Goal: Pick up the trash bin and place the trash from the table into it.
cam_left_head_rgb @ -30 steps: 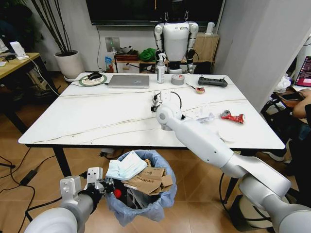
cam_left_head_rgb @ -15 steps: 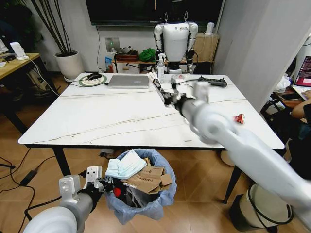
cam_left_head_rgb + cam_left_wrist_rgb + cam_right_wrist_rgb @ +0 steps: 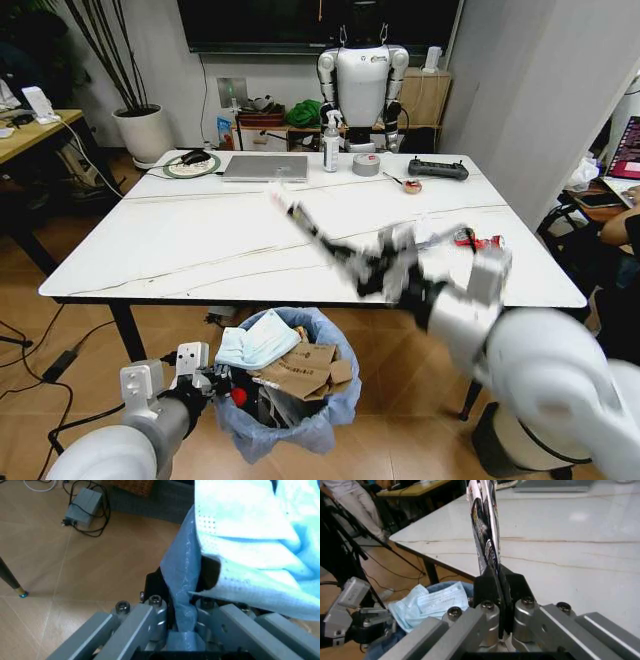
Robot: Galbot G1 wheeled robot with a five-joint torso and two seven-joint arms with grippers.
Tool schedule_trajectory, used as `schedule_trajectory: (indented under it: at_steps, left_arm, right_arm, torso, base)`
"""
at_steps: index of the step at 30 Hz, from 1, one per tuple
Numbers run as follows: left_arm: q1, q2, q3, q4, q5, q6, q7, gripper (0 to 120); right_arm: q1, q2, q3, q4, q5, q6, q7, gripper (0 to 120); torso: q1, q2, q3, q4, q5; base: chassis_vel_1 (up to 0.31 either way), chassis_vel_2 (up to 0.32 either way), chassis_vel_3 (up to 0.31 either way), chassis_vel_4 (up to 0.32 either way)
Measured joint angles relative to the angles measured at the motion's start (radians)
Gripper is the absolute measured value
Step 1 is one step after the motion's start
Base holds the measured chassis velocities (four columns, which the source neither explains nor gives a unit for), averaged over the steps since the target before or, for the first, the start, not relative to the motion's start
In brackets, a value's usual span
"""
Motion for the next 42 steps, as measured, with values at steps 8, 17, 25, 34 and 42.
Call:
schedule_trajectory:
  at_steps: [8, 17, 25, 34, 42]
  left_arm:
    - [-0.004, -0.002, 0.008, 0.0, 0.0, 0.0, -0.002, 2]
    - [-0.01, 0.005, 0.012, 0.0, -0.004, 0.0, -0.003, 2]
    - [0.014, 0.002, 0.016, 0.0, 0.003, 0.0, -0.004, 2]
    - [0.007, 0.007, 0.009, 0.0, 0.0, 0.0, -0.005, 2]
    - [0.004, -0.001, 0.013, 0.0, 0.0, 0.0, -0.006, 2]
  right_arm:
    - [-0.101, -0.015, 0.009, -0.002, 0.006, 0.024, 0.017, 0]
    - [-0.135, -0.004, 0.005, -0.009, -0.052, 0.091, -0.191, 0]
    - [-0.125, -0.073, -0.009, -0.011, -0.246, 0.125, -0.399, 0]
    - [-0.105, -0.109, -0.037, -0.012, -0.392, 0.116, -0.507, 0]
    - [-0.054, -0.132, -0.051, -0.013, -0.396, 0.109, -0.526, 8]
  torso:
    - [0.0, 0.0, 0.0, 0.0002, -0.0002]
    - [0.0, 0.0, 0.0, 0.0003, -0.0003]
    - [0.0, 0.0, 0.0, 0.0003, -0.0004]
    - [0.0, 0.0, 0.0, 0.0001, -0.0004]
    - [0.0, 0.0, 0.0, 0.0002, -0.0004]
  base:
    - [0.0, 0.0, 0.0, 0.0]
    - [0.0, 0.0, 0.0, 0.0]
    - [0.0, 0.0, 0.0, 0.0]
    - [0.0, 0.0, 0.0, 0.0]
    - [0.0, 0.0, 0.0, 0.0]
